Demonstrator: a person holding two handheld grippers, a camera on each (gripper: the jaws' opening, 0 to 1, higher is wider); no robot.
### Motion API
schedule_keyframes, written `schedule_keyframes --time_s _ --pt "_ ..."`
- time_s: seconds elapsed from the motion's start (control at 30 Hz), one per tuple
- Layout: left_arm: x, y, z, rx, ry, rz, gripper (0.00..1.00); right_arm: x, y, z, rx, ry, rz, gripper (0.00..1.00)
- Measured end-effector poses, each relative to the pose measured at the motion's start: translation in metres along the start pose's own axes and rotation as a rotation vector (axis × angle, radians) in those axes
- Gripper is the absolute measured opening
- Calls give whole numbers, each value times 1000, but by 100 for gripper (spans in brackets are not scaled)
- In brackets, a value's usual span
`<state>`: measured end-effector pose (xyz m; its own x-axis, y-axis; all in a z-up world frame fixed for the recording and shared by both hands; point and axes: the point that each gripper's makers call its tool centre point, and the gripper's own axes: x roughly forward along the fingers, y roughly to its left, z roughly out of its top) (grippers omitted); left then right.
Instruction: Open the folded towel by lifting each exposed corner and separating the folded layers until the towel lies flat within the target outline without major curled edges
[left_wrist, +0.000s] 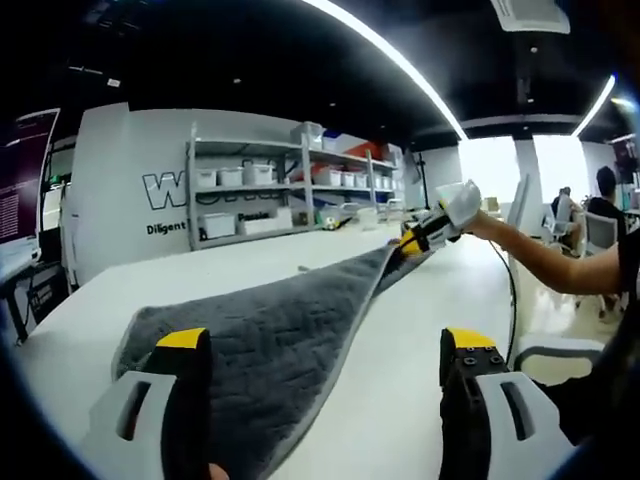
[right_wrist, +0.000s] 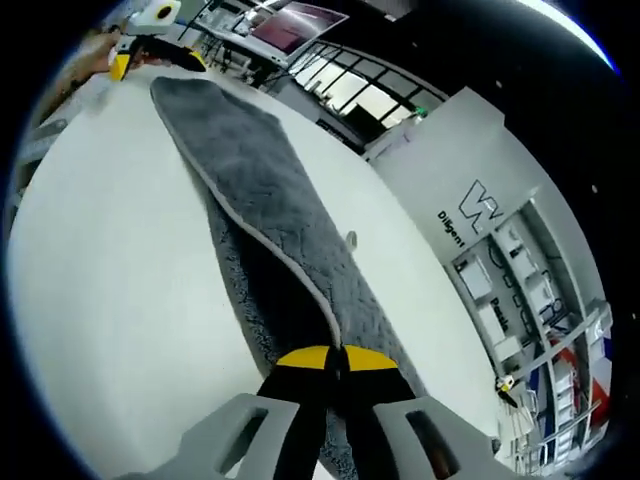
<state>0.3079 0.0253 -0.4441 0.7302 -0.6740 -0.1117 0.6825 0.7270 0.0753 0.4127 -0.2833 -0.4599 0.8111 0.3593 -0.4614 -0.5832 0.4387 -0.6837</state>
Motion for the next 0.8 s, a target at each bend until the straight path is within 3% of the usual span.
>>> schedule_keyframes --time_s 0.4,0.8 --pt "1 -6 -5 -12 19 -17 98 -21 24 4 -1 -15 29 0" --pt "-2 -8 -1 -7 8 -19 96 -33 52 1 -2 -17 110 0"
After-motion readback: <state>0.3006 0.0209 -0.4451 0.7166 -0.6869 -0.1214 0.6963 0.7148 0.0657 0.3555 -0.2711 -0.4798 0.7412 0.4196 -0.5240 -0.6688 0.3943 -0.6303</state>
